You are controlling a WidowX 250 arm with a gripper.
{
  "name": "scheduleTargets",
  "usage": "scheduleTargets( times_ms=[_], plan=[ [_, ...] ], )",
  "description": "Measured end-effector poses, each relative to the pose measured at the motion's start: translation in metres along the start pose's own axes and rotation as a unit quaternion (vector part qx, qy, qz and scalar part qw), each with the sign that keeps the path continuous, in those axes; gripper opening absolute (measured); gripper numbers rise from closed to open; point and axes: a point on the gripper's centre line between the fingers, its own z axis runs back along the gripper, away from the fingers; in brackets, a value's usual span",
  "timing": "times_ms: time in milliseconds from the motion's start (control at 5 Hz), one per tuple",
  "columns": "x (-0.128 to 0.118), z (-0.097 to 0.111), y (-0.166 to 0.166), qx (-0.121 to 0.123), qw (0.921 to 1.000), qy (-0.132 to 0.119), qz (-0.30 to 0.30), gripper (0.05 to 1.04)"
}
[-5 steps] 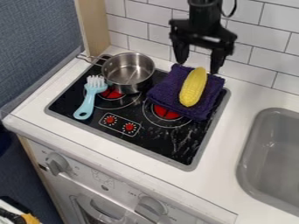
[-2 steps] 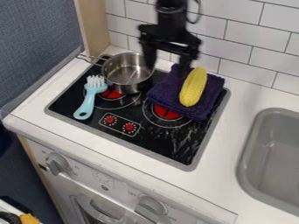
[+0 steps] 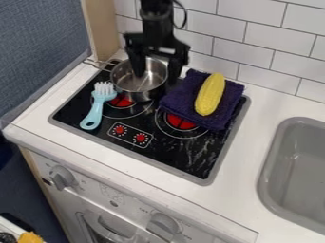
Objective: Move silver pot to the bottom of the right of the right side of the burner
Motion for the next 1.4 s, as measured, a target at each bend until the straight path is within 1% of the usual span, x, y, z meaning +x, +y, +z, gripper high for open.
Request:
scheduleTargets(
  times_ms=[200, 400, 600, 800, 1000, 1200, 1400],
  plan=[
    [0.01, -0.017, 0.001, 0.007, 0.9997, 0.022, 0.004, 1.0],
    [0.014, -0.029, 0.002, 0.009, 0.9993, 0.037, 0.008, 0.945],
    [0.013, -0.037, 0.003, 0.01, 0.9987, 0.049, 0.008, 0.659],
    [0.014, -0.037, 0.002, 0.008, 0.9989, 0.046, 0.002, 0.357],
    [0.013, -0.037, 0.002, 0.01, 0.9988, 0.047, 0.001, 0.154],
    [0.015, -0.022, 0.004, 0.013, 0.9995, 0.028, 0.006, 0.079],
    [0.018, -0.012, 0.003, 0.012, 0.9998, 0.017, -0.007, 0.077]
  ],
)
